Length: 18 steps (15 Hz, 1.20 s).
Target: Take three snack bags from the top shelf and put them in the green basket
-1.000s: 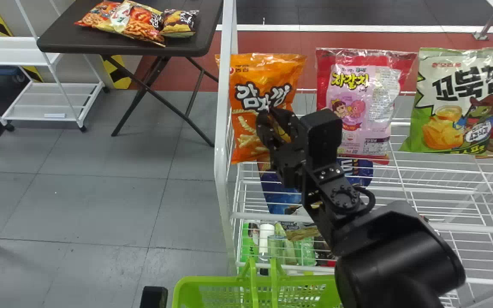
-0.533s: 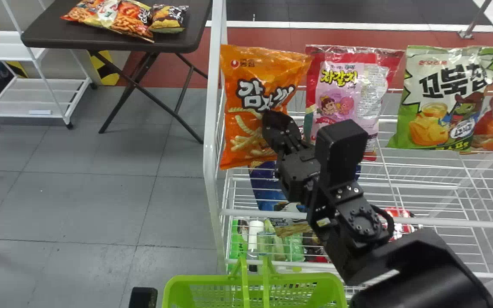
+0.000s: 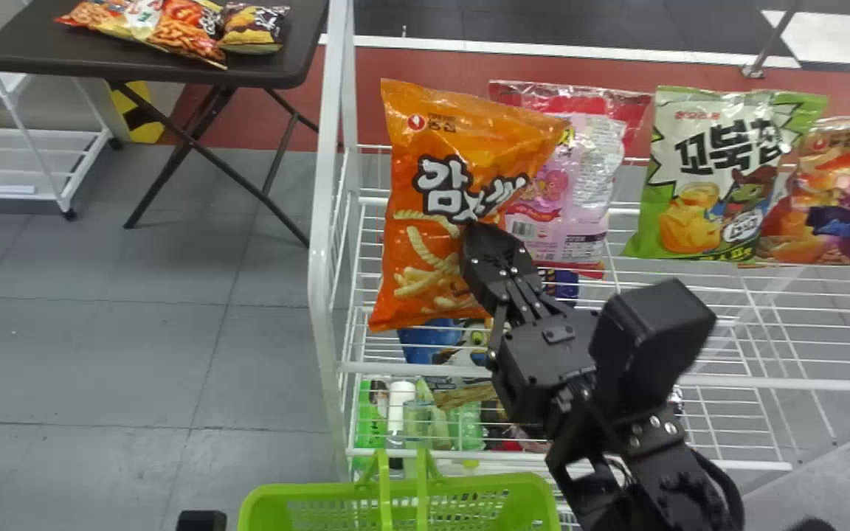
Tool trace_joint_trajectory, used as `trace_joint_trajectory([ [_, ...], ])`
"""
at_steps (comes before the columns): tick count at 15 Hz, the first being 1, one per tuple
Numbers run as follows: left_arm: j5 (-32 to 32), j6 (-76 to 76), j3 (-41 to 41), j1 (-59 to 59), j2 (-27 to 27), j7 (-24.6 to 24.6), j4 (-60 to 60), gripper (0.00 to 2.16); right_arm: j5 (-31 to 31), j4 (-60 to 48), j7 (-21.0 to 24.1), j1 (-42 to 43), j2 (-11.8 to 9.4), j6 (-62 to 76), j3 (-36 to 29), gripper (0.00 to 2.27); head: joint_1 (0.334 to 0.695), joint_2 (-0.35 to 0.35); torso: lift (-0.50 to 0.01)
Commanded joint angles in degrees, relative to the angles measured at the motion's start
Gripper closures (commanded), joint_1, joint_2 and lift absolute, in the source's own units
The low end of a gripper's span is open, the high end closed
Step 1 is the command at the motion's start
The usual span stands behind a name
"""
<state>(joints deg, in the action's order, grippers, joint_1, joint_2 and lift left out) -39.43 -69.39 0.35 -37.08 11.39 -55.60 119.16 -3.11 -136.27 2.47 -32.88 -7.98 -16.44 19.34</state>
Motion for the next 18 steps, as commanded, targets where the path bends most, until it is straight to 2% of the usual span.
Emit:
trace_joint_trajectory([
  [1, 1.3, 0.0, 0.0, -0.1, -1.2, 0.3, 0.5, 2.14, -0.8, -6.5, 0.0, -7.6, -0.6, 0.3, -3.1, 2.20, 0.695, -0.128, -0.044],
  [4, 2.5, -0.2, 0.4, -0.5, -3.1, 0.6, 0.4, 2.14, -0.8, -11.6, -1.2, -15.6, -0.8, -2.0, -7.6, 2.20, 0.695, -0.212, -0.044],
  [7, 4.2, -0.2, 0.4, 0.4, -4.3, 1.2, 0.1, 2.14, -0.1, -12.6, -2.9, -19.7, -1.0, -9.9, -9.5, 2.20, 0.695, -0.319, -0.044],
  [9, 4.4, -0.2, 0.2, 1.5, -4.6, 1.3, -0.8, 2.14, -0.1, -12.7, -3.7, -21.3, -1.6, -17.3, -9.6, 2.20, 0.695, -0.347, -0.044],
  [14, 4.5, -0.2, -0.3, 2.3, -4.6, 1.1, -1.4, 2.14, -0.1, -10.9, -4.2, -22.3, -3.7, -36.4, -6.9, 2.20, 0.695, -0.350, -0.044],
  [18, 4.4, -0.2, -0.4, 2.6, -4.4, 1.2, -1.4, 2.14, 2.7, -3.6, -5.2, -20.1, -4.4, -35.0, -2.5, 2.19, 0.695, -0.350, -0.044],
])
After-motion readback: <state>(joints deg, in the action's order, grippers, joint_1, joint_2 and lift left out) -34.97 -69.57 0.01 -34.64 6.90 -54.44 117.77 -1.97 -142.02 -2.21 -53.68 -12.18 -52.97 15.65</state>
